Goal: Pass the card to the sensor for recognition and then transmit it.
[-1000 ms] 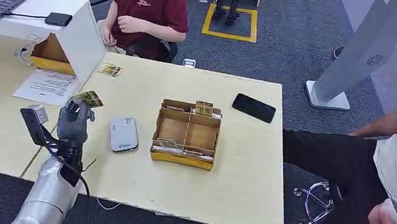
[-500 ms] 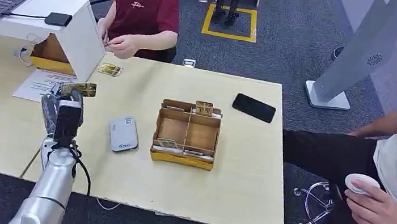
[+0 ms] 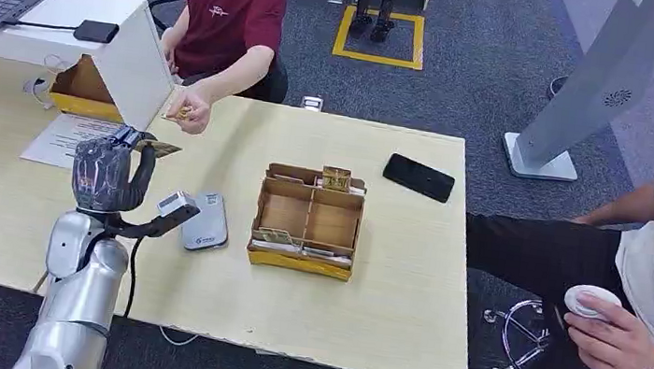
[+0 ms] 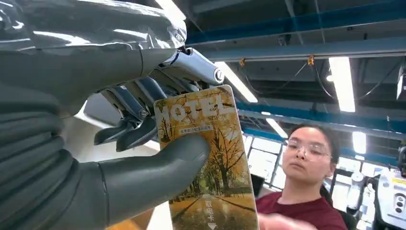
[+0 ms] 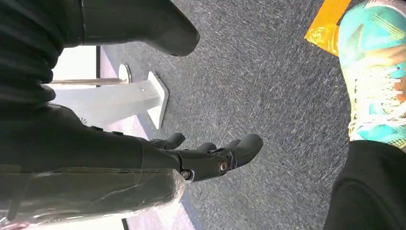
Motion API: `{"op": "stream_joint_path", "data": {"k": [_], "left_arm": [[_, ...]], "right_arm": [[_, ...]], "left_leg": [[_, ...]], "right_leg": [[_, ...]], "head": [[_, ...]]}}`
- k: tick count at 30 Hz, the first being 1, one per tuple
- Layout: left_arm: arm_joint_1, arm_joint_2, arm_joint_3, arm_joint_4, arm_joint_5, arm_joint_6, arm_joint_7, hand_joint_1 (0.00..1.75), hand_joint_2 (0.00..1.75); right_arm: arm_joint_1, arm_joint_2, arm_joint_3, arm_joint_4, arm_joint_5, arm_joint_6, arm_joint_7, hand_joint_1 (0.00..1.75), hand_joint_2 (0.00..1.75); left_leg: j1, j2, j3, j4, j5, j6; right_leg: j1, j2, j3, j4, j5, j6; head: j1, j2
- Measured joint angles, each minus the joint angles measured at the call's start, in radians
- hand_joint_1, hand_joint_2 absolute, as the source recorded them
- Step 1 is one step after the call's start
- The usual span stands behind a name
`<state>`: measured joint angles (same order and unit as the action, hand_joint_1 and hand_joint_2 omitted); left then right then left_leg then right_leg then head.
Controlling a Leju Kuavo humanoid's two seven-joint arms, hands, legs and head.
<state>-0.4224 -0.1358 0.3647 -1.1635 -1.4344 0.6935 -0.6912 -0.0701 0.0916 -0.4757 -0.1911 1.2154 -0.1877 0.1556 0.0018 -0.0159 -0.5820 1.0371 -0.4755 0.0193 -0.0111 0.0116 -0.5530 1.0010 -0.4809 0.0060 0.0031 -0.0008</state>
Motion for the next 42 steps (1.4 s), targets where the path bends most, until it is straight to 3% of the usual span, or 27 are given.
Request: {"op": "stream_joint_path", "data": {"k": [15, 16, 21, 24, 28, 35, 37, 39, 41, 42], "left_arm": [[-0.002, -0.031, 0.040, -0.037, -0.006, 0.000, 0.010, 1.75, 1.75], [-0.003, -0.032, 0.042, -0.037, -0.008, 0.000, 0.010, 0.00, 1.75], [-0.005, -0.031, 0.044, -0.029, 0.021, 0.000, 0.043, 0.00, 1.75], [-0.011, -0.034, 0.050, -0.021, 0.034, 0.000, 0.024, 0.00, 1.75], [-0.018, -0.018, 0.021, 0.010, 0.076, 0.000, 0.131, 0.00, 1.75], [-0.041, -0.014, 0.020, 0.100, 0.127, 0.002, 0.045, 0.00, 1.75], [-0.053, -0.014, 0.020, 0.141, 0.172, 0.002, 0.018, 0.00, 1.75], [-0.062, -0.012, 0.011, 0.191, 0.298, -0.030, 0.003, 0.00, 1.75], [-0.050, 0.001, -0.054, 0.209, 0.480, -0.102, 0.003, 0.00, 1.75], [-0.043, 0.010, -0.095, 0.212, 0.521, -0.113, 0.009, 0.00, 1.75]], "right_arm": [[0.000, 0.000, -0.018, 0.000, 0.033, -0.001, 0.003, 0.00, 1.75], [0.000, 0.000, -0.023, 0.000, 0.033, -0.001, 0.003, 0.00, 1.75], [0.000, 0.000, -0.034, 0.000, 0.043, -0.001, 0.006, 0.00, 1.75], [-0.001, 0.001, -0.041, 0.000, 0.048, -0.002, 0.006, 0.00, 1.75], [-0.001, 0.007, -0.062, -0.007, 0.078, 0.000, 0.005, 0.00, 1.75], [-0.004, 0.009, -0.092, -0.007, 0.097, 0.001, 0.002, 0.00, 1.75], [-0.004, 0.010, -0.101, -0.007, 0.097, 0.001, 0.001, 0.00, 1.75], [-0.005, 0.010, -0.107, -0.007, 0.097, 0.001, -0.002, 0.00, 1.75], [-0.005, 0.010, -0.117, -0.007, 0.095, 0.001, -0.002, 0.00, 1.75], [-0.004, 0.010, -0.123, -0.007, 0.095, 0.001, -0.003, 0.00, 1.75]], "left_leg": [[0.000, 0.000, 0.000, 0.000, 0.000, 0.000], [0.000, 0.000, 0.000, 0.000, 0.000, 0.000], [0.000, 0.000, 0.000, 0.000, 0.000, 0.000], [0.000, 0.000, 0.000, 0.000, 0.000, 0.000], [0.000, 0.001, 0.000, 0.000, 0.000, 0.000], [0.000, 0.000, 0.000, 0.000, 0.000, 0.000], [0.000, 0.001, 0.000, 0.000, 0.000, 0.000], [-0.001, 0.000, 0.000, 0.000, 0.000, 0.000], [0.000, 0.001, 0.000, 0.000, 0.000, 0.000], [0.000, 0.000, 0.000, 0.000, 0.000, 0.000]], "right_leg": [[0.000, 0.000, 0.000, 0.000, 0.000, 0.000], [0.000, 0.000, 0.000, 0.000, 0.000, 0.000], [0.000, 0.000, 0.000, 0.000, 0.000, 0.000], [0.000, 0.000, 0.000, 0.000, 0.000, 0.000], [0.000, 0.001, -0.001, 0.000, 0.000, 0.000], [0.000, 0.000, -0.001, 0.000, 0.000, 0.000], [-0.001, 0.000, -0.001, 0.000, 0.000, 0.000], [-0.001, 0.000, -0.001, 0.000, 0.000, 0.000], [-0.001, 0.001, -0.001, 0.000, 0.000, 0.000], [-0.001, 0.000, -0.001, 0.000, 0.000, 0.000]], "head": [[0.000, 0.000], [0.000, 0.000], [0.000, 0.000], [0.000, 0.000], [0.000, 0.000], [0.000, 0.000], [0.000, 0.000], [0.000, 0.000], [0.000, 0.000], [0.000, 0.000]]}}
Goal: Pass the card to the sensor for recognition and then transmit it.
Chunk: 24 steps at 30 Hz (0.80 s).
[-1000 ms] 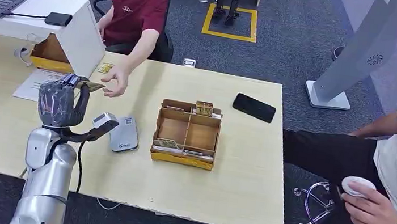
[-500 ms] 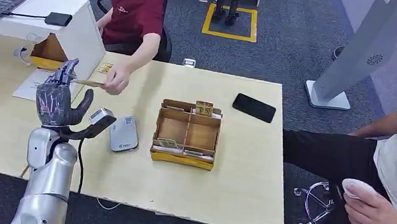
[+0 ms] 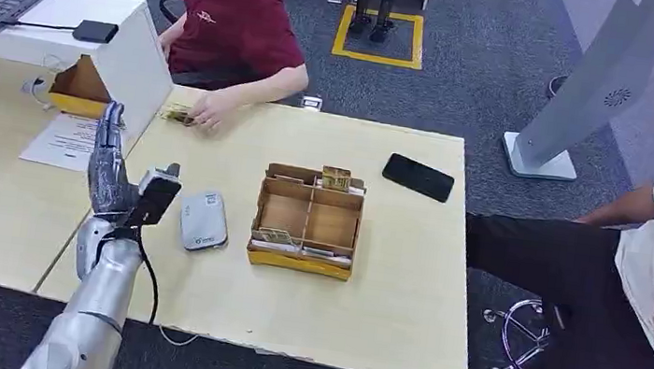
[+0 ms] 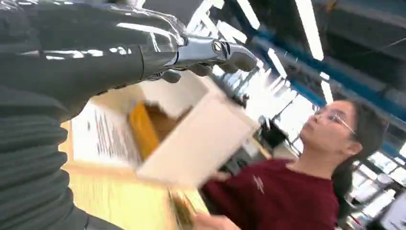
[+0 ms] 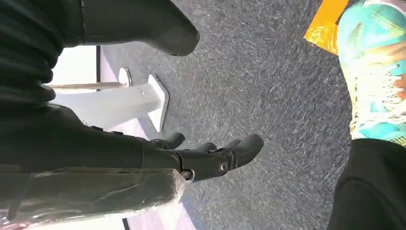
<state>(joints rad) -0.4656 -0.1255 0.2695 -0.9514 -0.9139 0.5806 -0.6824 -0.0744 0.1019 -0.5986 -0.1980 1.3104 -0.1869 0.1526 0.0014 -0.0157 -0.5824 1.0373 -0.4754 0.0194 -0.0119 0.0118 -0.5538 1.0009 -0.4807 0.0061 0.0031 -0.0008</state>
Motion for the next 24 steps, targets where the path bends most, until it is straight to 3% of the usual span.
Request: {"op": "stream_joint_path", "data": {"k": [5, 12, 14, 15, 17, 18, 20, 24], "left_arm": [[0.017, 0.026, -0.114, 0.014, 0.037, -0.011, 0.012, 0.00, 1.75], [0.021, 0.047, -0.161, 0.023, 0.046, -0.015, 0.019, 0.00, 1.75], [0.028, 0.051, -0.175, 0.023, 0.072, -0.065, 0.004, 0.00, 1.75], [0.044, 0.059, -0.200, 0.009, 0.107, -0.136, -0.005, 0.00, 1.75], [0.110, 0.081, -0.274, -0.061, 0.131, -0.235, -0.011, 0.00, 1.75], [0.145, 0.093, -0.318, -0.099, 0.125, -0.246, -0.012, 0.00, 1.75], [0.216, 0.116, -0.404, -0.171, 0.074, -0.223, -0.003, 0.00, 1.75], [0.292, 0.171, -0.589, -0.259, -0.113, -0.123, 0.084, 0.00, 1.75]], "right_arm": [[0.000, 0.000, -0.012, 0.000, 0.000, 0.000, 0.000, 0.00, 1.75], [0.000, 0.002, -0.025, 0.000, 0.000, 0.000, 0.000, 0.00, 1.75], [0.000, 0.002, -0.027, 0.000, 0.000, 0.000, 0.001, 0.00, 1.75], [0.000, 0.002, -0.030, 0.000, -0.002, 0.000, 0.006, 0.00, 1.75], [0.001, 0.003, -0.038, 0.000, -0.003, 0.001, 0.006, 0.00, 1.75], [0.003, 0.003, -0.043, 0.000, -0.005, 0.001, 0.006, 0.00, 1.75], [0.004, 0.003, -0.054, 0.000, -0.008, -0.001, 0.009, 0.00, 1.75], [0.004, 0.003, -0.068, 0.000, -0.002, -0.010, 0.005, 0.00, 1.75]], "left_leg": [[0.000, 0.000, 0.000, 0.000, 0.000, 0.000], [0.000, 0.000, 0.000, 0.000, 0.000, 0.000], [0.000, 0.000, 0.000, 0.000, 0.000, 0.000], [0.000, 0.000, 0.000, 0.000, 0.000, 0.000], [0.000, 0.002, 0.000, 0.000, 0.000, 0.000], [0.000, 0.002, 0.000, 0.000, 0.000, 0.000], [0.000, 0.001, -0.001, 0.000, -0.001, 0.001], [0.000, 0.001, -0.003, 0.000, -0.001, 0.001]], "right_leg": [[0.000, 0.000, 0.000, 0.000, 0.000, 0.000], [0.000, 0.000, 0.000, 0.000, 0.000, 0.000], [0.000, 0.000, 0.000, 0.000, 0.000, 0.000], [0.000, 0.000, 0.000, 0.000, 0.000, 0.000], [0.000, 0.002, 0.000, 0.000, 0.000, 0.000], [0.000, 0.002, -0.001, 0.000, 0.000, 0.000], [0.000, 0.002, -0.001, 0.000, -0.001, 0.000], [0.000, 0.001, -0.003, -0.001, -0.001, 0.000]], "head": [[0.000, 0.000], [0.000, 0.000], [0.000, 0.000], [0.000, 0.000], [0.000, 0.000], [0.001, 0.000], [0.000, 0.000], [0.000, 0.000]]}}
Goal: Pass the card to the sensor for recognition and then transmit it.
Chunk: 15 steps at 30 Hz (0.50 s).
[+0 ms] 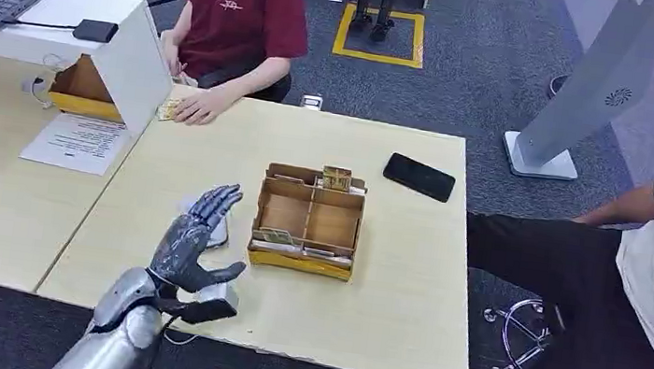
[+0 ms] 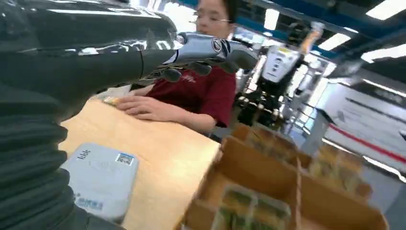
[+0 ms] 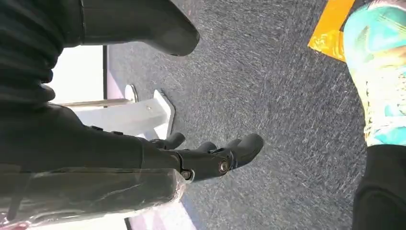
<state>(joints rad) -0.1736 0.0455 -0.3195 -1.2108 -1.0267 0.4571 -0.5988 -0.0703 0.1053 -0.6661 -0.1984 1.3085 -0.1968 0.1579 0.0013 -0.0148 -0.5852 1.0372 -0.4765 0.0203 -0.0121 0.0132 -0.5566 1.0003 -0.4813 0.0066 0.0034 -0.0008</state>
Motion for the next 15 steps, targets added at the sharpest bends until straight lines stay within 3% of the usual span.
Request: {"op": "stream_joint_path", "data": {"k": [5, 15], "left_arm": [[0.001, 0.066, -0.165, -0.002, -0.115, 0.054, 0.102, 0.00, 1.75], [-0.027, 0.122, -0.309, 0.003, -0.110, 0.039, 0.128, 0.00, 1.75]], "right_arm": [[0.000, 0.000, -0.015, 0.000, 0.008, -0.002, 0.001, 0.00, 1.75], [0.000, 0.000, -0.033, 0.000, 0.010, -0.002, 0.000, 0.00, 1.75]], "left_leg": [[0.000, 0.000, 0.000, 0.000, 0.000, 0.000], [0.000, 0.000, 0.000, 0.000, 0.002, 0.000]], "right_leg": [[0.000, 0.000, 0.000, 0.000, 0.001, 0.000], [0.000, 0.000, 0.000, 0.000, 0.001, 0.000]], "head": [[0.000, 0.000], [0.000, 0.000]]}}
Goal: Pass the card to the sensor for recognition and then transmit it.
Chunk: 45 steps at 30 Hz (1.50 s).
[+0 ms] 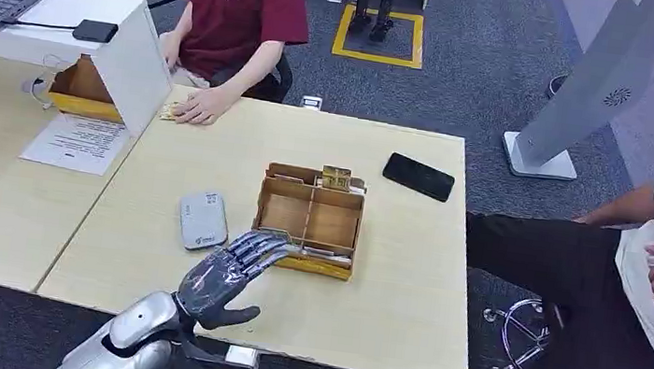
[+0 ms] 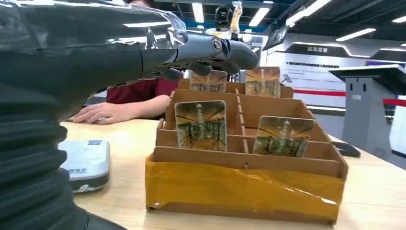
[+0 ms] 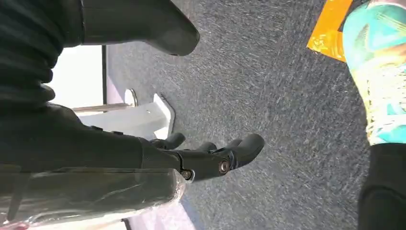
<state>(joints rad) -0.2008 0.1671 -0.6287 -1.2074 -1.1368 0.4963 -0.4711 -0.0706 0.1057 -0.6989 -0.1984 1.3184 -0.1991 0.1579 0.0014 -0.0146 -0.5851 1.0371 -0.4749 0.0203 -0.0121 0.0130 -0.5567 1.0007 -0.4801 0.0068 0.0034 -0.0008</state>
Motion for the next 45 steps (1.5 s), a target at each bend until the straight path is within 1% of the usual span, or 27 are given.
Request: {"op": "stream_joint_path", "data": {"k": [4, 7, 12, 23, 30, 45], "left_arm": [[-0.017, 0.006, -0.019, 0.005, -0.050, 0.018, 0.062, 0.00, 1.75], [-0.051, 0.005, -0.032, 0.025, -0.061, 0.022, 0.112, 0.00, 1.75], [-0.088, -0.001, -0.032, 0.049, -0.054, 0.022, 0.137, 0.00, 1.75], [-0.112, -0.002, -0.032, 0.086, -0.050, 0.021, 0.148, 0.00, 1.75], [-0.133, -0.002, -0.031, 0.114, -0.063, 0.021, 0.167, 0.00, 1.75], [-0.140, -0.006, -0.015, 0.124, -0.053, 0.018, 0.175, 0.00, 1.75]], "right_arm": [[0.000, 0.001, -0.004, 0.000, 0.008, 0.000, 0.000, 0.00, 1.75], [-0.001, 0.002, -0.010, 0.000, 0.016, 0.000, 0.000, 0.00, 1.75], [-0.001, 0.003, -0.016, 0.000, 0.019, 0.000, 0.000, 0.00, 1.75], [-0.001, 0.007, -0.026, 0.000, 0.030, 0.000, -0.007, 0.00, 1.75], [-0.001, 0.009, -0.030, 0.000, 0.034, 0.000, -0.007, 0.00, 1.75], [-0.001, 0.010, -0.035, 0.000, 0.046, 0.000, -0.008, 0.00, 1.75]], "left_leg": [[0.000, 0.000, 0.000, 0.000, 0.000, 0.000], [0.000, 0.000, 0.000, 0.000, 0.000, 0.000], [0.000, 0.000, 0.000, 0.000, 0.000, 0.000], [0.000, 0.000, 0.000, 0.000, 0.000, 0.000], [0.000, 0.000, 0.000, 0.000, 0.000, 0.000], [0.000, 0.000, 0.000, 0.000, 0.000, 0.000]], "right_leg": [[0.000, 0.000, 0.000, 0.000, 0.000, 0.000], [0.000, -0.001, 0.000, 0.000, 0.000, 0.000], [0.000, -0.001, 0.000, 0.000, 0.001, 0.000], [0.000, 0.000, 0.000, 0.000, 0.001, 0.000], [0.000, -0.001, 0.000, 0.000, 0.001, 0.000], [0.000, -0.001, 0.000, 0.000, 0.001, 0.000]], "head": [[0.000, 0.000], [0.000, 0.000], [0.000, 0.000], [0.000, 0.000], [0.000, 0.000], [0.000, 0.000]]}}
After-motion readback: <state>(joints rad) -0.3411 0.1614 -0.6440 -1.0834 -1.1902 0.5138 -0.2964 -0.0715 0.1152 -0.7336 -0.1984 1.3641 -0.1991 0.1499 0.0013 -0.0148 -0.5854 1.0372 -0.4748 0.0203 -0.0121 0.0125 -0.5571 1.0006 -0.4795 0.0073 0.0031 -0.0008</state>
